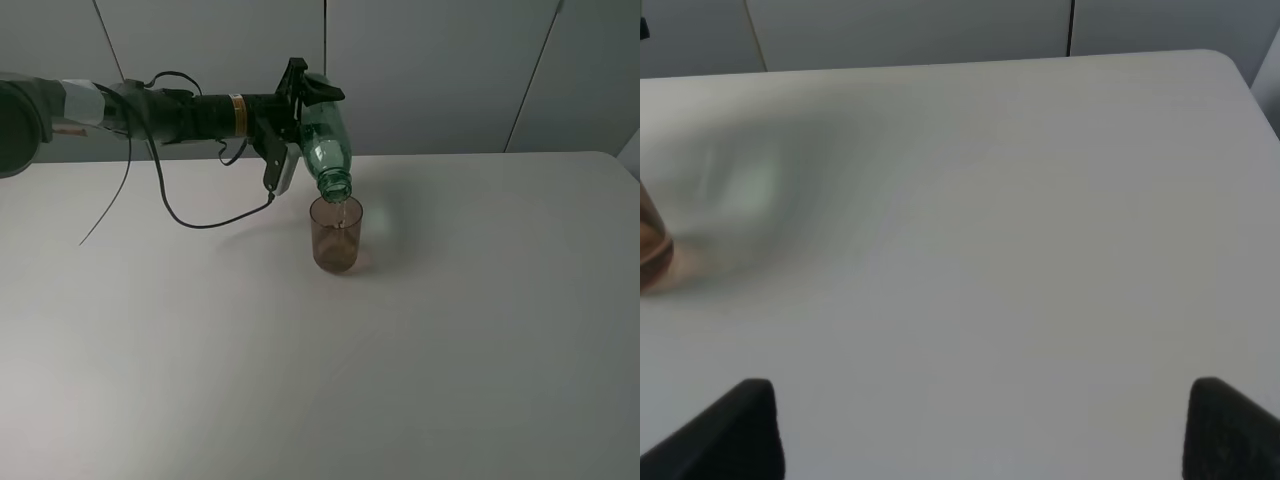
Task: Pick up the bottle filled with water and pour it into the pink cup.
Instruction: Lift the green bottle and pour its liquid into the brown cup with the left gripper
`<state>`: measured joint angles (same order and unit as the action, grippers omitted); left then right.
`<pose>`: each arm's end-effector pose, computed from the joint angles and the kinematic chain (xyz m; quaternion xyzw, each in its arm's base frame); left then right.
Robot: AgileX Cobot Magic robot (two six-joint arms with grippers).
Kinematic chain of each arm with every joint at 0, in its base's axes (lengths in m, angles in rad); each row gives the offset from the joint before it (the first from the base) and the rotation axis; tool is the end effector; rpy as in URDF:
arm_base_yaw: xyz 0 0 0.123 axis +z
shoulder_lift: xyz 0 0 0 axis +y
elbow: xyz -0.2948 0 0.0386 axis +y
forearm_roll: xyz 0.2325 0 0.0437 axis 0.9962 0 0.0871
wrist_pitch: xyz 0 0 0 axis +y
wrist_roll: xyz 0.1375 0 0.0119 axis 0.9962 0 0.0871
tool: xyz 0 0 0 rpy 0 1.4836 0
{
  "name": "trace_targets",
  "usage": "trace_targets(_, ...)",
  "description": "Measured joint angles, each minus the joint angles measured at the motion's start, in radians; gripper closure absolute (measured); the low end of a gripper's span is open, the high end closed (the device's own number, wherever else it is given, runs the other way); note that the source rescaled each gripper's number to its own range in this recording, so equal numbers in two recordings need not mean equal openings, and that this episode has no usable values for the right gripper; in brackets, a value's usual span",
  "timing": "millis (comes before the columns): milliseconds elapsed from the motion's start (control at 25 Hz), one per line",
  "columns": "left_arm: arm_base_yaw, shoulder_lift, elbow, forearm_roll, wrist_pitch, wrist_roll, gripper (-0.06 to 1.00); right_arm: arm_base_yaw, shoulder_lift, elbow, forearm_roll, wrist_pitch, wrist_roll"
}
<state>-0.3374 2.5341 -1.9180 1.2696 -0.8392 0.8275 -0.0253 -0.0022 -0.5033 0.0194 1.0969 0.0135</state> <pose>0.5093 -0.2825 0.1406 0.7537 0.0718 0.2160 0.6165 0.0082 0.0022 0.2450 0.0161 0.8609 0.0067 0.5084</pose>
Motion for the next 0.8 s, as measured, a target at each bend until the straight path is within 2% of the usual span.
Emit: trace_targets(800,0.0,-0.029,0.0,-0.008,0.004,0.091,0.94,0.0,0.0,0.0,0.0,0.0,0.0)
